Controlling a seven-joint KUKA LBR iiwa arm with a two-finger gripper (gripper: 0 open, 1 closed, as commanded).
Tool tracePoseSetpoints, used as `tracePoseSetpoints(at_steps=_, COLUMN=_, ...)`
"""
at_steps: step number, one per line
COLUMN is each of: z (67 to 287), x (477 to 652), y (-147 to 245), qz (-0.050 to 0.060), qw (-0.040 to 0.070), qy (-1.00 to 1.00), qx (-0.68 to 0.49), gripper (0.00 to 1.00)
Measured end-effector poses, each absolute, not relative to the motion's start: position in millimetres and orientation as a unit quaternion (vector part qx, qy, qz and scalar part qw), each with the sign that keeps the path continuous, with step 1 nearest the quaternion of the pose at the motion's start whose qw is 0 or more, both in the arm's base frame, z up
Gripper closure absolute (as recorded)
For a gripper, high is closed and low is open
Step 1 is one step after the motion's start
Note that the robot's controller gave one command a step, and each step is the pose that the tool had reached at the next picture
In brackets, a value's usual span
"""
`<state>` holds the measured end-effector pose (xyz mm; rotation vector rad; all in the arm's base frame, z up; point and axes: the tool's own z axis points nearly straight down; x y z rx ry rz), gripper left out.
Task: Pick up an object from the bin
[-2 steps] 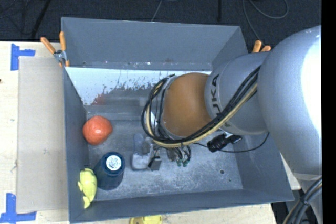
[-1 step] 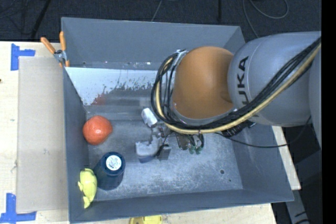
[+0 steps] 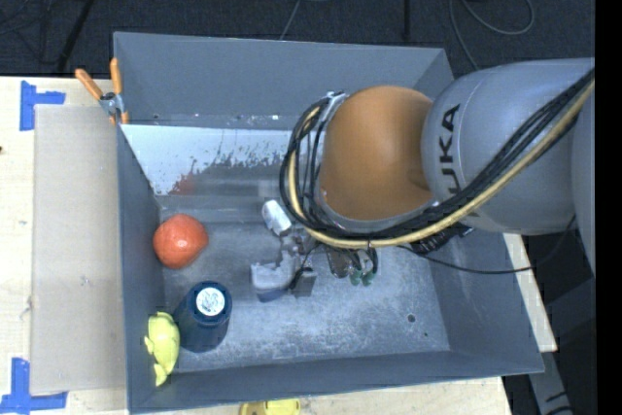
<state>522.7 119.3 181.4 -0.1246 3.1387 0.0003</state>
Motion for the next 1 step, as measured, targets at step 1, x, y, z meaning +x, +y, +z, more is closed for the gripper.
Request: tracePoseSetpoints(at_steps=1, z=335.6, x=520.3, y=146.4, qz=0.001, qw=0.002, qy=0.999, qx=-0.052, gripper=1.0)
